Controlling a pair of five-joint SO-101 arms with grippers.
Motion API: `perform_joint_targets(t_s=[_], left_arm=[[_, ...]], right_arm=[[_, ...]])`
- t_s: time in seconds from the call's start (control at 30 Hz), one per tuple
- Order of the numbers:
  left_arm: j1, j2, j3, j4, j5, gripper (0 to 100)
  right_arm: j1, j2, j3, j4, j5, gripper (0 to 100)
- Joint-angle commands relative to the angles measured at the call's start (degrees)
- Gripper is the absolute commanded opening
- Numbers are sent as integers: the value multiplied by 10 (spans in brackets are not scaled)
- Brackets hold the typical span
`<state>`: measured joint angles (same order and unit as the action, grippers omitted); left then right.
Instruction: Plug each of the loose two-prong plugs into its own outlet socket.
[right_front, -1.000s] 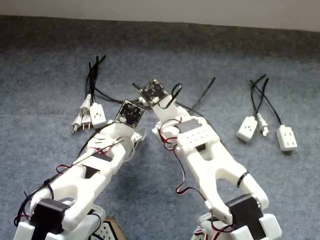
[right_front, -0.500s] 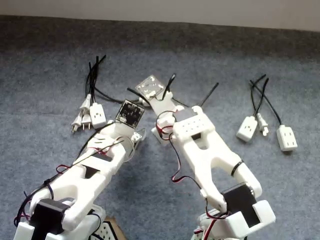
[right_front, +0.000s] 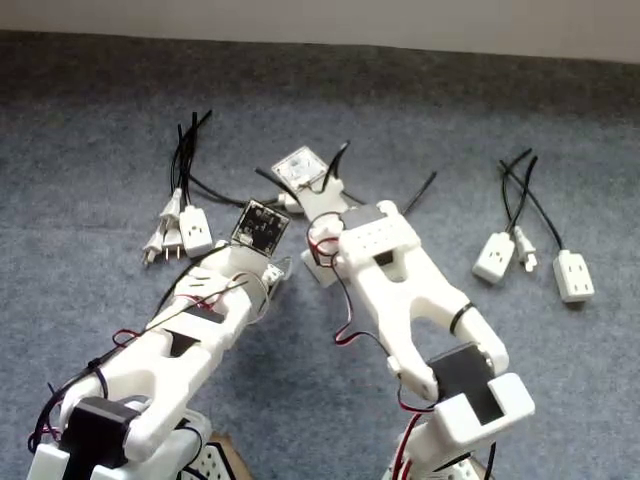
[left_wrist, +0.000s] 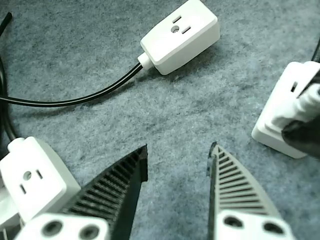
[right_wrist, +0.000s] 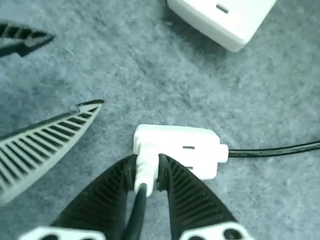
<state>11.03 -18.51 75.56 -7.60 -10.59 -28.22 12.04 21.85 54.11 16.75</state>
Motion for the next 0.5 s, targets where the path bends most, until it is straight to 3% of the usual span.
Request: perform_joint_targets(t_s=[0.0,0.1,0.33,0.47], left_arm=[[0,-2,-12,-11,-4,213],[0,-2,-12,-11,-4,213],[0,-6,-12,-11,-4,213],[0,-6,-12,-11,-4,213]], right_arm=[[22,29,-8,11,-14,9],[22,30,-8,12,-16,32],[22,29,-12,12,-14,238],[21,15,-23,14,-14,303]])
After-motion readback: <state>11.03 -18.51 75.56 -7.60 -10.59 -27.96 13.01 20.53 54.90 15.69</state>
